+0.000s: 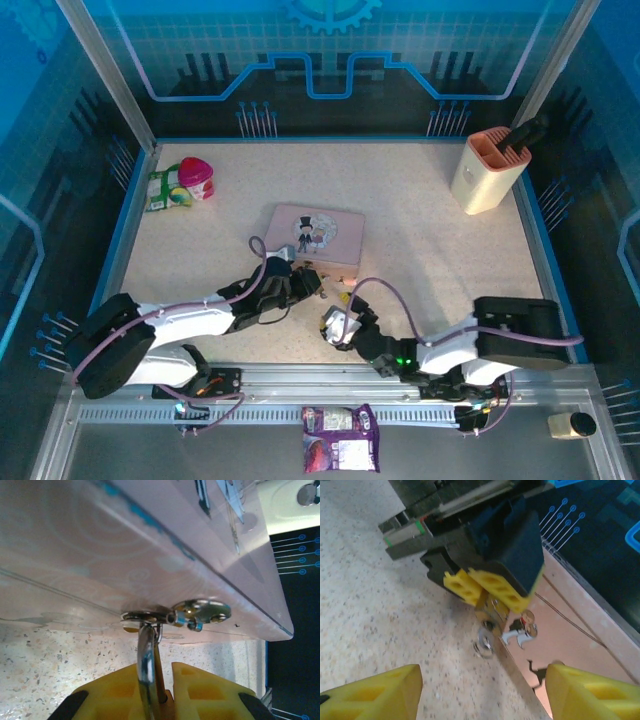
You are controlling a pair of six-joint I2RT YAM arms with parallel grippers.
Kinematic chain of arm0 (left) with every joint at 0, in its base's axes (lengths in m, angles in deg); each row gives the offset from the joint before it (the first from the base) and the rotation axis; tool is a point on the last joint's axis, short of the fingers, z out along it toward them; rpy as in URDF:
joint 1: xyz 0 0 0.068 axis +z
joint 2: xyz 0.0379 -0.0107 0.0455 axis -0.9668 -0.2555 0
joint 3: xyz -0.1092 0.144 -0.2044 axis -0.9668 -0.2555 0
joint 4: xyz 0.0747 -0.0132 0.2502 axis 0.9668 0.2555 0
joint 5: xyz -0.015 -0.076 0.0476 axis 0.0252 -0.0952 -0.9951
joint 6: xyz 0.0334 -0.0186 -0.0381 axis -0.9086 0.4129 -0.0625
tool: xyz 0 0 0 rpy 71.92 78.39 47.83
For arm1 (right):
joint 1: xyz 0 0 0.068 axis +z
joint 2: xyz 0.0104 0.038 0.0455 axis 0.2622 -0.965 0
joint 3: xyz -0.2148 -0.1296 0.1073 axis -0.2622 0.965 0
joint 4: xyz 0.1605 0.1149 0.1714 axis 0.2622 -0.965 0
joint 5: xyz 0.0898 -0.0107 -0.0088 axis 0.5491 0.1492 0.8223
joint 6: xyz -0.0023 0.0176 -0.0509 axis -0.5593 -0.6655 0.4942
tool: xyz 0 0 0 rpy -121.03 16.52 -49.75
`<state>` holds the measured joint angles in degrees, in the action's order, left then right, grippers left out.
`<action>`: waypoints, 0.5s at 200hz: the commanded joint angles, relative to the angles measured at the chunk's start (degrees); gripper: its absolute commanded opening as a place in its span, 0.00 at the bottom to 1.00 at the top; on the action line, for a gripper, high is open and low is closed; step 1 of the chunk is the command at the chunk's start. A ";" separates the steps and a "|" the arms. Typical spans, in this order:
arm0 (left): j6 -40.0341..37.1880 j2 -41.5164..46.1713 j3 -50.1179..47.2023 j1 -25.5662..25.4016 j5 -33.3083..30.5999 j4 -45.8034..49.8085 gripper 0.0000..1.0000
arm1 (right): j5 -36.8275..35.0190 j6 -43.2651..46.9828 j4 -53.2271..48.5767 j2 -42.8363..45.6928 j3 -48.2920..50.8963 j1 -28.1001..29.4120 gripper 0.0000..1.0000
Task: Unlock a padlock with a key
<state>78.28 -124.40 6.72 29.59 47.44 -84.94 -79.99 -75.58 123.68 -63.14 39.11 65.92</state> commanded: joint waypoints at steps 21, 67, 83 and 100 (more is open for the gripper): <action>0.06 4.20 -0.74 -0.86 -1.04 -3.08 0.00 | -6.78 10.58 21.69 -12.13 -4.58 1.00 0.60; 0.66 6.79 -1.62 -0.88 -2.36 -0.98 0.00 | -7.02 4.88 21.60 -12.93 -3.51 -0.41 0.49; 1.03 7.54 -1.91 -0.81 -3.02 -0.45 0.00 | -6.85 4.28 21.58 -12.56 -2.70 -0.74 0.45; 0.86 7.93 -1.39 -0.80 -3.31 0.59 0.00 | -6.61 3.87 21.67 -13.14 -2.16 -0.75 0.42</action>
<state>78.76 -119.07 4.93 29.26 45.61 -82.51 -85.23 -69.57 141.52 -76.65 35.83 65.66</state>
